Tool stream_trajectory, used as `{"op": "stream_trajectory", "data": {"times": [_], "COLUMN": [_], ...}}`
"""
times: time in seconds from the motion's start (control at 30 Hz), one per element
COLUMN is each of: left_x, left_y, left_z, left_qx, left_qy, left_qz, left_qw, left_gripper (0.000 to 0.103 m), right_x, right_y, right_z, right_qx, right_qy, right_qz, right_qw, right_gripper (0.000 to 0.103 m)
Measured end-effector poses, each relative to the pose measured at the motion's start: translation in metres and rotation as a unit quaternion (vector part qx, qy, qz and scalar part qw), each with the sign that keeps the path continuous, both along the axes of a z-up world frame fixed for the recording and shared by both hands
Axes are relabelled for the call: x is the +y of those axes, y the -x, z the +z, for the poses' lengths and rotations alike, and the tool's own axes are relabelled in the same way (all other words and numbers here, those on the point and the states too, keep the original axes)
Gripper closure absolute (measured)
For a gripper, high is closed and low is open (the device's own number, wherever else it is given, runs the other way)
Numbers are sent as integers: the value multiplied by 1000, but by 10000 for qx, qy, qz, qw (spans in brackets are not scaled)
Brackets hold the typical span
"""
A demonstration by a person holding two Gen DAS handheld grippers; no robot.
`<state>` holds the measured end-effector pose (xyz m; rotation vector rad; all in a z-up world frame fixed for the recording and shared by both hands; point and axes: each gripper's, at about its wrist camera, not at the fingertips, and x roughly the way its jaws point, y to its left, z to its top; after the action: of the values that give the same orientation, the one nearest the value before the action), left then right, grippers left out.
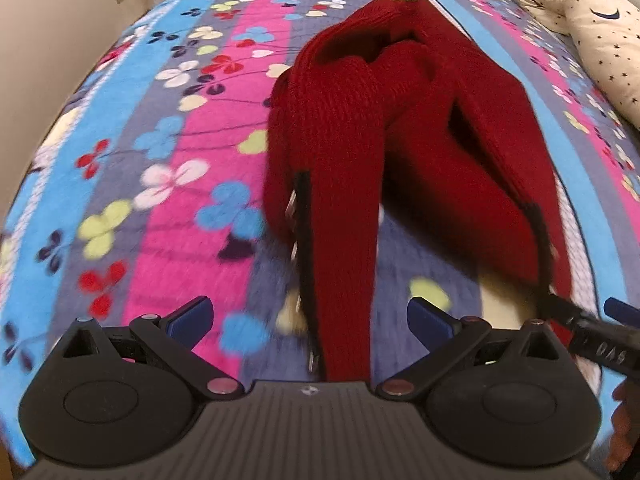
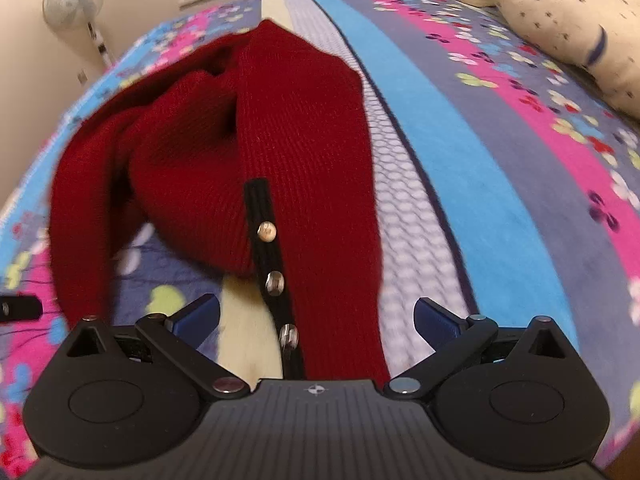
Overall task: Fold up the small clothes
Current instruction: 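Grasp the sweater cuffs with both grippers and lift the sweater up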
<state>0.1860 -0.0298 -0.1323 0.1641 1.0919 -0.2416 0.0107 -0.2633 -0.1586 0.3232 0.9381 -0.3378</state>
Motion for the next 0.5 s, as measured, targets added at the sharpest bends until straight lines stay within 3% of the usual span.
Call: {"op": "stream_trajectory", "data": {"times": [0.07,0.1,0.13,0.17,0.2,0.23,0.3,0.4,0.5], "left_x": [-11,-18,-26,-33,-32,-25,-1,34,71], "left_y": [-19,-28,-36,-41,-44,-49,-64,-100,-166], "left_z": [-17,-25,-33,-40,-41,-38,-24,0,22], "left_qx": [122,287,416,463,470,518,580,-130,-849], "left_qy": [6,-166,-452,-891,-1076,-1028,-826,-1473,-2214], "left_qz": [-100,-195,-325,-514,-618,-629,-362,149,951], "left_qw": [9999,9993,9976,9936,9912,9914,9942,9889,9668], "left_gripper": [0,0,9,21,55,78,91,92,92], "right_x": [1,0,-2,-4,-8,-13,-41,-96,-161], "right_y": [-24,-34,-43,-48,-49,-49,-40,-43,-70], "right_z": [-15,-23,-31,-34,-32,-26,-6,29,62], "right_qx": [170,390,695,908,914,878,691,623,270], "right_qy": [51,104,103,93,198,266,89,798,1788], "right_qz": [116,246,477,748,1046,1303,1418,1054,121], "right_qw": [9998,9989,9964,9930,9901,9872,9874,9893,9834], "right_gripper": [8,16,31,42,66,76,87,88,89]}}
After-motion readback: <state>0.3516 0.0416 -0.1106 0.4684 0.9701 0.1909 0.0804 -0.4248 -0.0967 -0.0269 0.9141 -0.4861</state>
